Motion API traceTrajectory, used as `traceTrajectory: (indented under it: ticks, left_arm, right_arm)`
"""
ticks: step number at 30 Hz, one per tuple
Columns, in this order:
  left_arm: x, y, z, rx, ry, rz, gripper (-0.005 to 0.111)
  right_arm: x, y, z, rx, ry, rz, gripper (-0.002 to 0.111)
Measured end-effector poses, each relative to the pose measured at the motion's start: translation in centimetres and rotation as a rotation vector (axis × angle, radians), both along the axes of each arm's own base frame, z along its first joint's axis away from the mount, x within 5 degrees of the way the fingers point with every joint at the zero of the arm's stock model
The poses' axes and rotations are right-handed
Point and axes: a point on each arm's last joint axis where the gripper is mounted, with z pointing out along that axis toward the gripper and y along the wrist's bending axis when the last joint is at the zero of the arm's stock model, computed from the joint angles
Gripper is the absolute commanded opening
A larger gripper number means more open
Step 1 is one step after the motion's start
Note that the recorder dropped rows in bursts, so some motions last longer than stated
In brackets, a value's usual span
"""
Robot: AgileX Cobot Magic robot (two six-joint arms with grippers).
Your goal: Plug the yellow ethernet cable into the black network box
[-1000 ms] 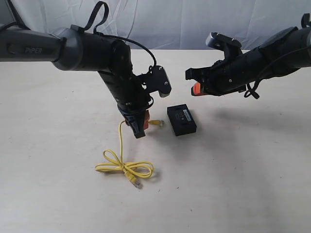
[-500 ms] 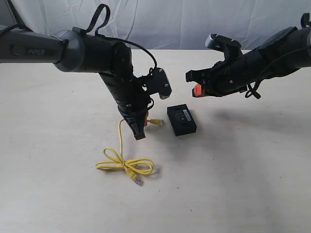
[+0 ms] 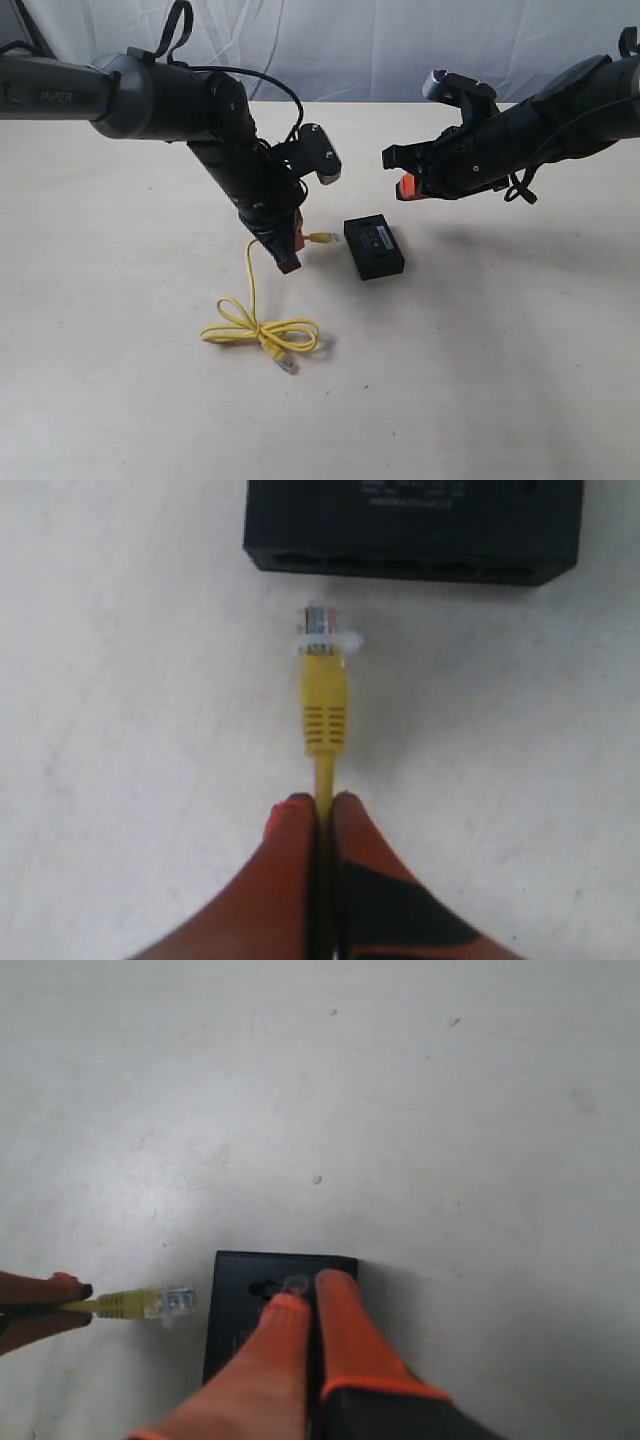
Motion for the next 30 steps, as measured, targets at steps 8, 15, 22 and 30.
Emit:
traceTrajectory:
  ticks: [8, 15, 22, 30]
  left_arm:
    - [-0.8, -0.1, -1.2, -0.050, 0.007, -0.034, 0.000]
    - [-0.5, -0.3, -1.1, -0.079, -0.023, -0.014, 0.000]
    - [-0.3, -0.4, -1.0, -0.094, -0.035, 0.004, 0.000]
    - [-0.4, -0.4, -1.0, -0.093, -0.032, 0.001, 0.000]
  right_arm:
    - [0.1, 0.0, 0.0, -0.004, -0.005, -0.005, 0.000]
    - [0.1, -0.1, -0.9, -0.012, 0.015, -0.009, 0.000]
    - [0.2, -0.1, -2.0, -0.018, 0.038, -0.010, 0.000]
    - [0.2, -0.1, -2.4, -0.028, 0.045, -0.009, 0.000]
